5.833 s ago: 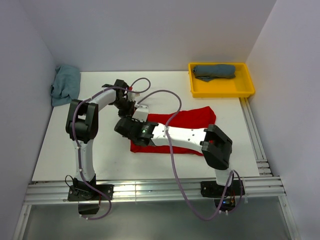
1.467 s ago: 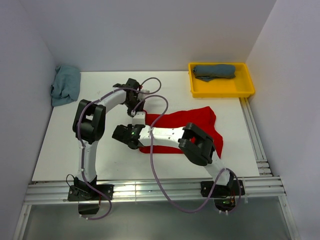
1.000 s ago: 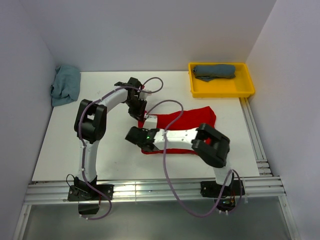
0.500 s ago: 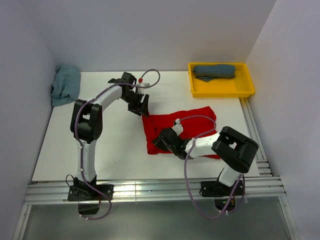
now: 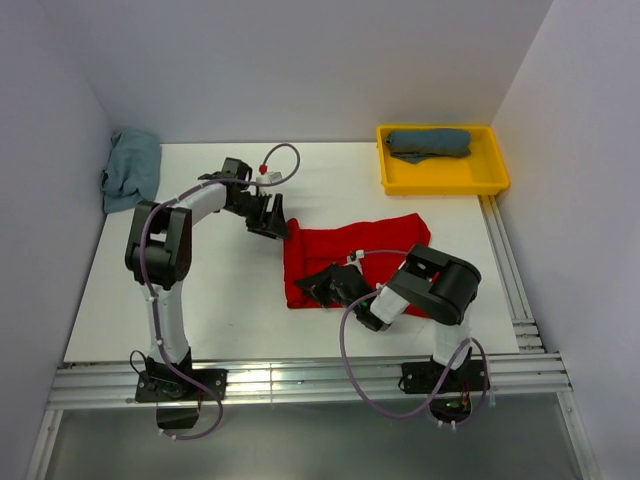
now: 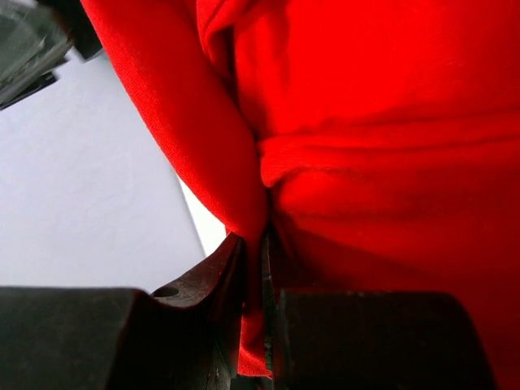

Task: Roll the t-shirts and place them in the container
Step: Roll the tshirt

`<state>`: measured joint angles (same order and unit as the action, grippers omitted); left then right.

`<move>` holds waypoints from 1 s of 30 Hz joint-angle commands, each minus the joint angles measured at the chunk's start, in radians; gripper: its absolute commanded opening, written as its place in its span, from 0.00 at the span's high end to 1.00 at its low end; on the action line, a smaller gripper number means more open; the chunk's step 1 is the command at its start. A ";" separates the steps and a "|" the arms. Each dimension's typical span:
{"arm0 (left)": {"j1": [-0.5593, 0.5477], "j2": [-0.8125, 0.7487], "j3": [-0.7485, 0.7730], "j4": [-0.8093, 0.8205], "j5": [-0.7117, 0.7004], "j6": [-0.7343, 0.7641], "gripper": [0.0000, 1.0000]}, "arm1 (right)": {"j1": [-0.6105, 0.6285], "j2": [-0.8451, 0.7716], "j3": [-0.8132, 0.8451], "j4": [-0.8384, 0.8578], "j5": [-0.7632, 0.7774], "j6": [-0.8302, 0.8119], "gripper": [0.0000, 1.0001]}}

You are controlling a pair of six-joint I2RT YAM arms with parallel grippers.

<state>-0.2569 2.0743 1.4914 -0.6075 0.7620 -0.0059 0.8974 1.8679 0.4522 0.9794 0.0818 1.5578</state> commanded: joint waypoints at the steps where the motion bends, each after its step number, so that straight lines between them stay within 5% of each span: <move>1: -0.005 0.033 -0.016 0.139 0.092 -0.068 0.28 | -0.005 0.043 -0.020 0.128 -0.045 0.053 0.93; 6: -0.024 0.075 -0.007 0.173 0.051 -0.108 0.30 | -0.006 0.076 -0.018 0.183 -0.066 0.065 0.94; 12: -0.033 0.076 0.044 0.092 -0.058 -0.105 0.66 | 0.009 -0.002 0.029 -0.062 -0.054 -0.027 0.94; 15: -0.050 0.056 0.067 0.031 -0.141 -0.088 0.83 | 0.017 -0.045 0.063 -0.203 -0.040 -0.097 0.87; 19: -0.076 0.050 0.112 -0.053 -0.254 -0.057 1.00 | 0.047 -0.111 0.144 -0.565 0.065 -0.197 0.66; 25: -0.114 0.043 0.135 -0.112 -0.355 -0.029 1.00 | 0.133 -0.181 0.417 -1.147 0.375 -0.327 0.44; 30: -0.134 0.055 0.167 -0.147 -0.389 -0.023 1.00 | 0.190 -0.168 0.586 -1.387 0.525 -0.373 0.39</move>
<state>-0.3813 2.1586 1.6199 -0.6975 0.4393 -0.0612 1.0630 1.7168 0.9600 -0.1257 0.4282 1.2484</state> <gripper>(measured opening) 0.030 0.609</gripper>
